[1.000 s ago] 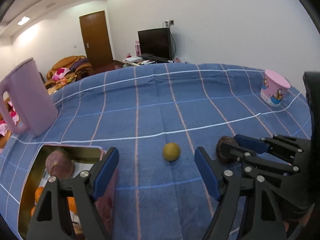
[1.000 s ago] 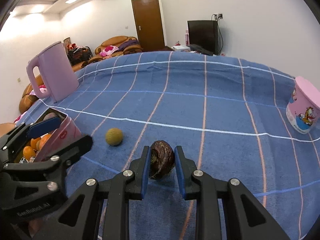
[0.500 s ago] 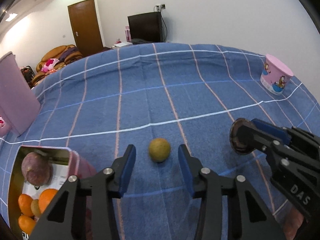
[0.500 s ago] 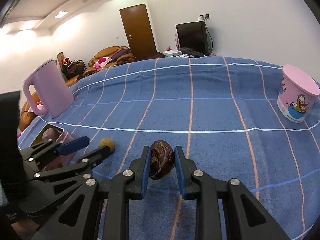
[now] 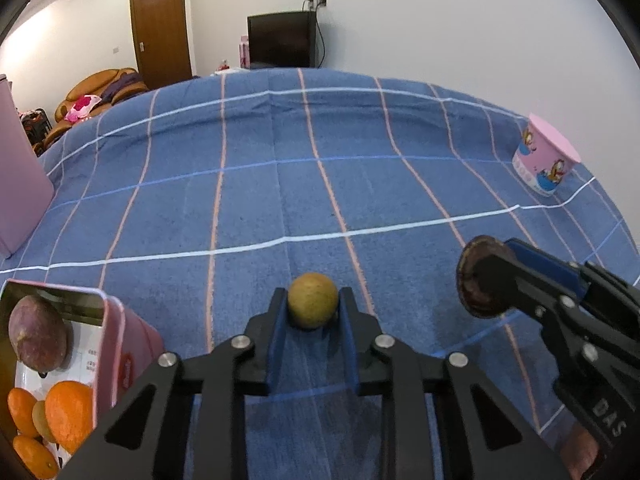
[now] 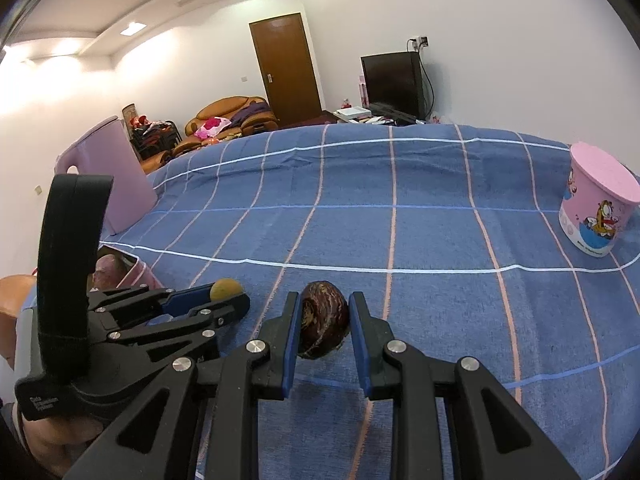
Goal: Organize fruits
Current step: 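Lift the yellow-green fruit and brown fruit off the table with both tools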
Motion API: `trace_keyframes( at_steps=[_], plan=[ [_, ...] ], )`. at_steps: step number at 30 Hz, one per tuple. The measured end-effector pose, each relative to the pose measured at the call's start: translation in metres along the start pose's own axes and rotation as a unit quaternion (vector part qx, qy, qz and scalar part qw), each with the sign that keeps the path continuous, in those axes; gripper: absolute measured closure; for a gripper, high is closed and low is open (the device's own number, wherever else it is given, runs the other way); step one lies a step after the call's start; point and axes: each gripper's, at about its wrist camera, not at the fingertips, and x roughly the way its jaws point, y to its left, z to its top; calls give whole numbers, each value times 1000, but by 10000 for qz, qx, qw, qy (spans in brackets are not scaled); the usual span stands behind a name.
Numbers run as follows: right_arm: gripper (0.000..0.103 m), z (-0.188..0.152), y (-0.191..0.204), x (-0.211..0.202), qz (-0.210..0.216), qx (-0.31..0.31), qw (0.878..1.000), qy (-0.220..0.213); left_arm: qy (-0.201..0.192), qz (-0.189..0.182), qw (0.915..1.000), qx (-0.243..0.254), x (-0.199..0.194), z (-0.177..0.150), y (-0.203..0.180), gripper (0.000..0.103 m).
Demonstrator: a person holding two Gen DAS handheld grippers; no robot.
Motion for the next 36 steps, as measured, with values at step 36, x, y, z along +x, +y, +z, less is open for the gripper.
trace_keyframes(
  at_steps=[36],
  plan=[
    [77,-5,18,-32,-277,-413,9953,-829,-1202,156,9925,183,-59,-23,-9,77]
  ],
)
